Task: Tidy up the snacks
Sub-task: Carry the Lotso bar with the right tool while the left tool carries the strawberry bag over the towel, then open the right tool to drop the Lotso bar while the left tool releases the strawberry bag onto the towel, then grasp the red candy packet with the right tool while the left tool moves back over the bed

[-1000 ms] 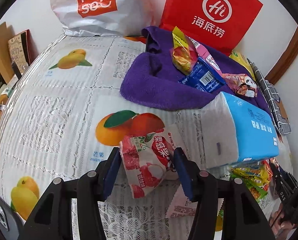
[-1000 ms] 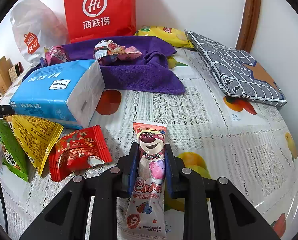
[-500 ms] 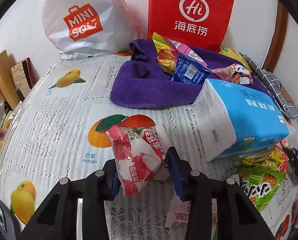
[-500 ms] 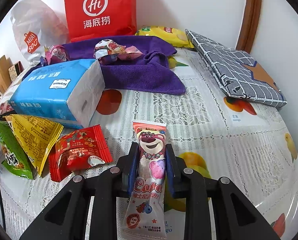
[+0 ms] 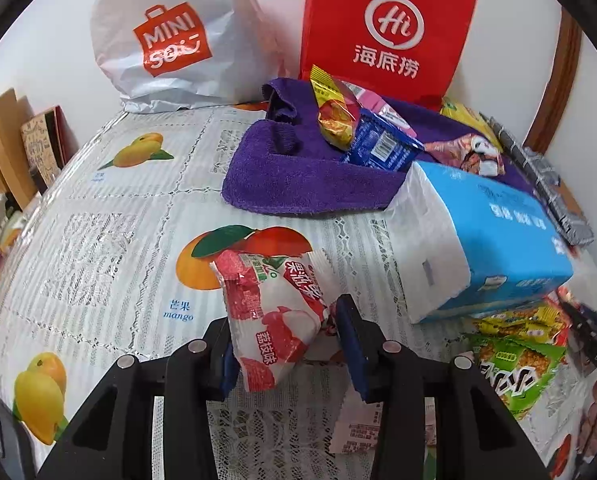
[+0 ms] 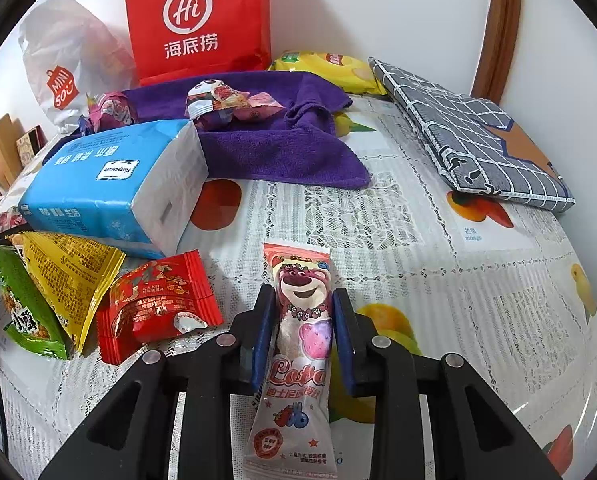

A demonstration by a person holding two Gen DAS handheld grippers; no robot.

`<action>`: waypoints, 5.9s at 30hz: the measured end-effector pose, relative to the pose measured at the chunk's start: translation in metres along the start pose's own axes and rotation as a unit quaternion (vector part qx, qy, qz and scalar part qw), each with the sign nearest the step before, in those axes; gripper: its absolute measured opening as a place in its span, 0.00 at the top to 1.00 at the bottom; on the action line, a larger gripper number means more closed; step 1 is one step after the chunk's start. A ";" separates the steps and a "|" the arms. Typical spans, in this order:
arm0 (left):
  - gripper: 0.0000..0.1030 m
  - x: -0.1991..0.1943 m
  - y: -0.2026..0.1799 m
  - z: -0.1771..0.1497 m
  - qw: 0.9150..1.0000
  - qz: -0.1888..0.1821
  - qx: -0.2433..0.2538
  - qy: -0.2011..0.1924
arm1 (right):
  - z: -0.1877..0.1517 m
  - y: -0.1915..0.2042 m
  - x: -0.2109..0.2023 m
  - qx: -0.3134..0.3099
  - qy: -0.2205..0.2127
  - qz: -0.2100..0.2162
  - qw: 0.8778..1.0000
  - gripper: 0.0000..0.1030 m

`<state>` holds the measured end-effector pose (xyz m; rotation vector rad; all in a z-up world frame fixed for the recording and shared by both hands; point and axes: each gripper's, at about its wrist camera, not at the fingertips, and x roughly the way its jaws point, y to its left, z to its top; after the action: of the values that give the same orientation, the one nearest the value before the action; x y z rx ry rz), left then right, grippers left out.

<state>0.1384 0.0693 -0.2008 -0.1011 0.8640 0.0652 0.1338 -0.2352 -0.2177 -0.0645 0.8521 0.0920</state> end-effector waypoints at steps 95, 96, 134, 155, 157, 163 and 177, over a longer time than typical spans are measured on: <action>0.76 0.031 -0.040 0.223 0.996 -0.074 -0.040 0.034 | 0.231 0.017 0.104 -0.029 0.069 0.047 0.996 0.67; 0.76 0.034 -0.042 0.222 0.996 -0.072 -0.038 0.039 | 0.232 0.017 0.100 -0.028 0.063 0.049 0.996 0.67; 0.55 0.033 -0.061 0.215 0.994 -0.071 -0.011 0.084 | 0.241 0.040 0.021 -0.049 -0.021 0.044 0.998 0.58; 0.46 -0.061 -0.066 0.206 0.992 -0.127 0.003 0.000 | 0.109 0.039 -0.026 -0.059 0.022 0.087 0.994 0.39; 0.46 -0.067 -0.066 0.196 0.992 -0.125 0.009 0.003 | 0.089 0.038 -0.022 -0.048 0.038 0.099 0.993 0.39; 0.46 -0.079 -0.058 0.163 0.995 -0.101 0.021 0.012 | 0.052 0.045 -0.011 -0.034 0.057 0.139 0.988 0.39; 0.46 -0.074 -0.019 0.073 0.997 -0.059 0.009 0.042 | 0.002 0.060 -0.009 -0.061 0.002 0.078 0.995 0.64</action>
<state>0.1475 0.0579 -0.0968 -0.1386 0.9410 -0.0581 0.1228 -0.1756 -0.2109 -0.1125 0.8534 0.2897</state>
